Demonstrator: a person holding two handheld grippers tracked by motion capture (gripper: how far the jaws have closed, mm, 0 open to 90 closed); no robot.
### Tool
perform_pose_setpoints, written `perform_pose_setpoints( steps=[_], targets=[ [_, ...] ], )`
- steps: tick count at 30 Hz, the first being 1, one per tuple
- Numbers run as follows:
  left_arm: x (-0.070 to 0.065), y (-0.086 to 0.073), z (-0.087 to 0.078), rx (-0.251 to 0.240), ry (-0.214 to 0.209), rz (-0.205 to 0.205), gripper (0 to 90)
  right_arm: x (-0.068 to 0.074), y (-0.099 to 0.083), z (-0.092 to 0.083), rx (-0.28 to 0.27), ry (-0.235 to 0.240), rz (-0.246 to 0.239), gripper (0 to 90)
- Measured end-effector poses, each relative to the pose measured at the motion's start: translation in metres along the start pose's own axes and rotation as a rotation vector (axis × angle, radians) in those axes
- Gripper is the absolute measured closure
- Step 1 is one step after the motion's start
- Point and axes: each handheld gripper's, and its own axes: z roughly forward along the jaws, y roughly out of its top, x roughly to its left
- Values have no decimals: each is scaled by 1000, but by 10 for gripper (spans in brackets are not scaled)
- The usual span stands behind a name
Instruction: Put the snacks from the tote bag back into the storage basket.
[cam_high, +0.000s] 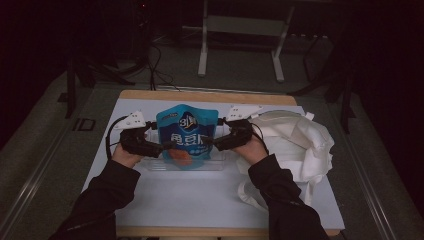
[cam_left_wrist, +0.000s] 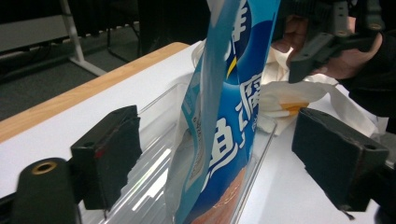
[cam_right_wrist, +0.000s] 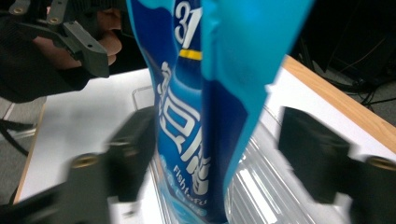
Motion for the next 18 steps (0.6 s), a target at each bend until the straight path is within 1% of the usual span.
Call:
perform_pose_setpoints(
  steps=[1,2,3,4,5,6,8,9,10,11,12,13,14,16,18],
  targets=[
    [0,-1,-1,-11,-1,-12,100,-1,0,-1,-14,-17,3,139],
    [0,-1,-1,-11,-1,-12,66,-1,-1,-3,-25,-23,9,133],
    [-2,-2,-1,-1,40,-11,30,-1,-1,-4,-29,-20,4,124],
    [-2,-2,-1,-1,40,-11,19,-1,-1,-4,-29,-20,4,124],
    [-4,-3,-2,-5,52,-19,19,-1,-2,-6,-36,-25,6,125],
    [-5,-4,-2,-2,61,-20,19,-3,-3,-10,-43,-49,17,139],
    [-8,-6,-1,3,67,-18,18,-3,-4,-11,-43,-56,12,139],
    [-11,-9,-1,15,79,-17,18,-3,-6,-15,-32,-64,13,140],
    [-11,-9,-1,15,79,-17,18,-3,-6,-15,-32,-64,13,140],
    [-14,-11,-1,20,90,-17,18,-2,-7,-16,-29,-67,12,140],
    [-15,-12,-2,22,90,-19,18,-1,-9,-21,-24,-70,11,140],
    [-17,-13,-3,18,86,-28,18,-1,-9,-21,-24,-70,11,140],
    [-19,-15,-3,16,95,-34,19,-1,-10,-23,-25,-72,14,140],
    [-21,-17,-5,15,90,-47,18,1,-12,-26,-24,-57,19,140],
    [-25,-20,-7,15,93,-50,18,4,-13,-29,-15,-59,11,140]
  ],
)
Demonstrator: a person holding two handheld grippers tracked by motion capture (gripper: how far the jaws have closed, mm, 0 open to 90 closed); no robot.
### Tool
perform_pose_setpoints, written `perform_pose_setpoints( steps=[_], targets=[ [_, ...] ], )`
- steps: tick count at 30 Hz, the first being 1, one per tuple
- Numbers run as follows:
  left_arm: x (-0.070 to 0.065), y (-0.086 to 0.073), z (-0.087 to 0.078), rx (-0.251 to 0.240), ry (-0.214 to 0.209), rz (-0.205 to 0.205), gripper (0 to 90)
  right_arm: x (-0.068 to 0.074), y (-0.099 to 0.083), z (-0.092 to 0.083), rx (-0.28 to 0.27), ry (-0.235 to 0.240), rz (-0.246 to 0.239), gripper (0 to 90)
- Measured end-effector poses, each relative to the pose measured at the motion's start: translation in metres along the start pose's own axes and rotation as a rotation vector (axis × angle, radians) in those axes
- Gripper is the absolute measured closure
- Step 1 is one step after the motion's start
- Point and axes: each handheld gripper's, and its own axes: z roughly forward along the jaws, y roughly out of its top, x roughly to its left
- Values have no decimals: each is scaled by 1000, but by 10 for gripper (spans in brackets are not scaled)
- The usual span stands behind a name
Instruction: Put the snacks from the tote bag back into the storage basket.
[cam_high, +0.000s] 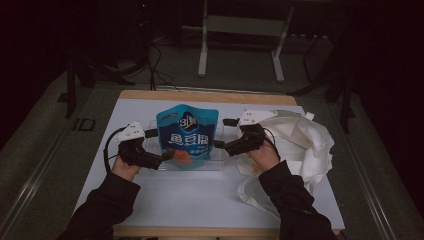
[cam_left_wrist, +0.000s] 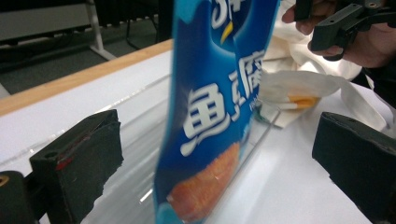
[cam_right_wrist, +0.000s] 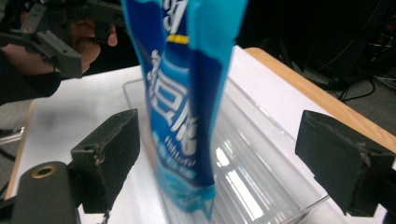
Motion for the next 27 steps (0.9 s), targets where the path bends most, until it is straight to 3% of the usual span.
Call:
perform_pose_setpoints(
  steps=[4,12,20,24,27],
  targets=[
    [-9,-6,-4,21,1,-6,18,6,-5,-5,10,-3,-4,142],
    [-26,-15,-13,10,-5,1,18,18,-19,-17,7,-6,-12,142],
    [-45,-25,-16,13,-28,11,18,29,-35,-33,-1,-17,-5,142],
    [-54,-29,-18,-8,-50,-7,18,35,-44,-38,11,-17,-8,142],
    [-62,-31,-17,-5,-60,12,18,40,-51,-40,9,-20,-12,144]
  ],
)
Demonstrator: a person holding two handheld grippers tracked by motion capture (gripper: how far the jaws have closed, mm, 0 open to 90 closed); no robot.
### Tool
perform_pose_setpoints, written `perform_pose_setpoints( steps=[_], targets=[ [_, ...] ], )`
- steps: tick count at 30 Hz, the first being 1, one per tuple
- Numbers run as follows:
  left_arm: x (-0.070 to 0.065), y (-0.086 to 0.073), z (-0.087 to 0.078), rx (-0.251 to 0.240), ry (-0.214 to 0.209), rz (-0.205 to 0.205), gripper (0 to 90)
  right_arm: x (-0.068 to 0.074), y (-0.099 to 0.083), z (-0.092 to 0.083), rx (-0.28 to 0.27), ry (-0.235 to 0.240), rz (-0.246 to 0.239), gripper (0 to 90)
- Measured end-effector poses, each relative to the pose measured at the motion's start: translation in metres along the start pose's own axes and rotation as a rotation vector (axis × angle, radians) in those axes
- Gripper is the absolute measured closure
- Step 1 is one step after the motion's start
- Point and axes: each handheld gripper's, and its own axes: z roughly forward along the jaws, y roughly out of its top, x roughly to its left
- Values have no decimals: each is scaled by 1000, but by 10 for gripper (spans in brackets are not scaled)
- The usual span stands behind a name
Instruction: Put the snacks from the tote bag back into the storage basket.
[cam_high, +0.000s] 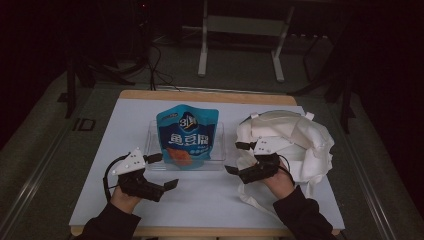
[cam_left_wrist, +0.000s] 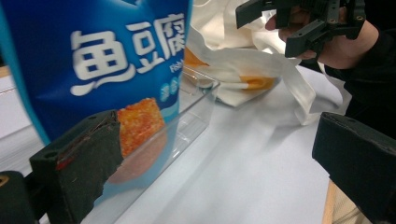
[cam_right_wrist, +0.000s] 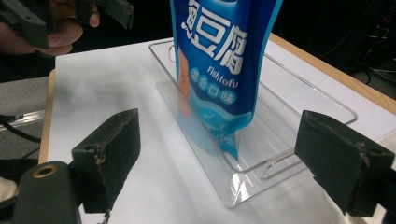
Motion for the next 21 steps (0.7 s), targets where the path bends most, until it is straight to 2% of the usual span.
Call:
perform_pose_setpoints(
  steps=[2,6,10,14,15,21],
  targets=[
    [-4,-1,2,4,-8,14,18,5,-6,0,-13,-16,1,145],
    [-12,-6,5,0,-26,16,18,9,-11,-1,-21,-9,8,145],
    [-20,-8,8,10,-34,42,18,14,-17,-5,-14,-2,7,145],
    [-24,-7,10,8,-53,48,18,17,-22,-8,-14,-1,7,145],
    [-27,-8,13,6,-78,45,18,17,-23,-9,-19,-8,6,145],
    [-37,-10,24,43,-109,75,18,23,-38,-15,-1,-18,18,145]
  ],
)
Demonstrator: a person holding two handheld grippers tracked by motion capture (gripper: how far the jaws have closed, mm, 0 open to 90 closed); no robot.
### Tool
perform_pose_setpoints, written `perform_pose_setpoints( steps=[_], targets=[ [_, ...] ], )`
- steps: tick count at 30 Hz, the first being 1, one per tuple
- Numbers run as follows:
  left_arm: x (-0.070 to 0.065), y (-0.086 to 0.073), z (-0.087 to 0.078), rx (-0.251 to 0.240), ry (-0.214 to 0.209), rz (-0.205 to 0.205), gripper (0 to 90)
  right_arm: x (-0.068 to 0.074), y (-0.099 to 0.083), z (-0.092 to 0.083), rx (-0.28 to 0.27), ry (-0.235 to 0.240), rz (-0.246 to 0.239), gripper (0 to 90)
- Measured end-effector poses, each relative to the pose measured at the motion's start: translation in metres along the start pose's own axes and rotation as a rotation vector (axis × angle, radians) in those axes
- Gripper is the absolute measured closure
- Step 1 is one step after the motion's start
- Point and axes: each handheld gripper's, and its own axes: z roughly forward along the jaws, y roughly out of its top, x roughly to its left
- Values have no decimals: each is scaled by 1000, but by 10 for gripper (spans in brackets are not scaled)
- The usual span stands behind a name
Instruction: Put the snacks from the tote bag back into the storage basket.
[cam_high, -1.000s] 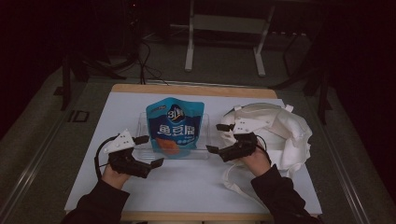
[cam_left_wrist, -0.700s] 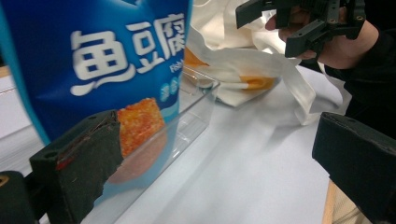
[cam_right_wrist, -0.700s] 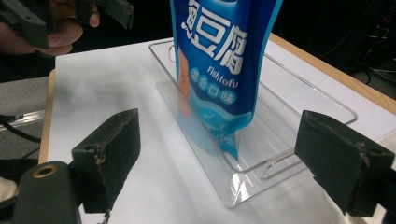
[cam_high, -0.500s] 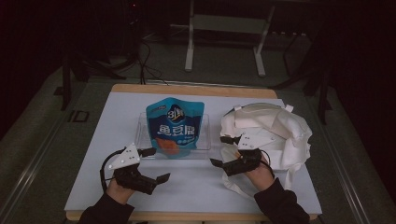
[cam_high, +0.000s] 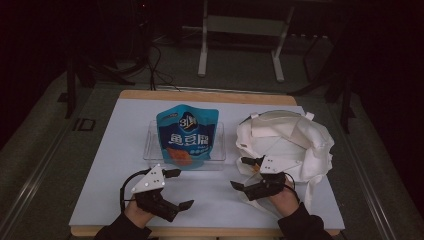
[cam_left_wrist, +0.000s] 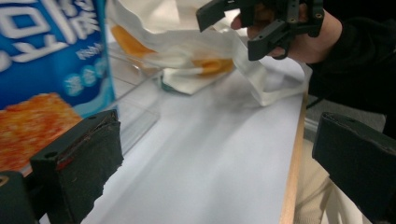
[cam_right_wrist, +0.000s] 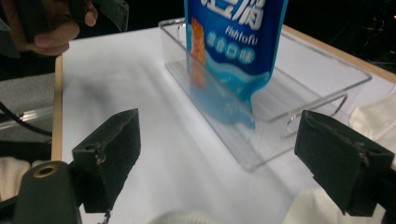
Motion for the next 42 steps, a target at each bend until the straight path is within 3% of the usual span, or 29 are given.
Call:
perform_pose_setpoints(
  steps=[7,16,22,34,40,42],
  targets=[
    [-7,-4,16,29,-65,3,18,6,-14,-8,23,-15,-5,145],
    [-12,-15,31,63,-102,6,18,11,-28,-26,-1,-7,-7,145],
    [-17,-15,37,73,-124,27,18,13,-33,-36,-9,-32,-4,144],
    [-17,-16,39,84,-124,36,18,17,-45,-52,-14,-79,-2,142],
    [-16,-16,38,80,-122,36,19,17,-50,-62,-48,-104,13,130],
    [-16,-17,37,77,-124,38,18,18,-54,-64,-33,-108,19,131]
  ],
)
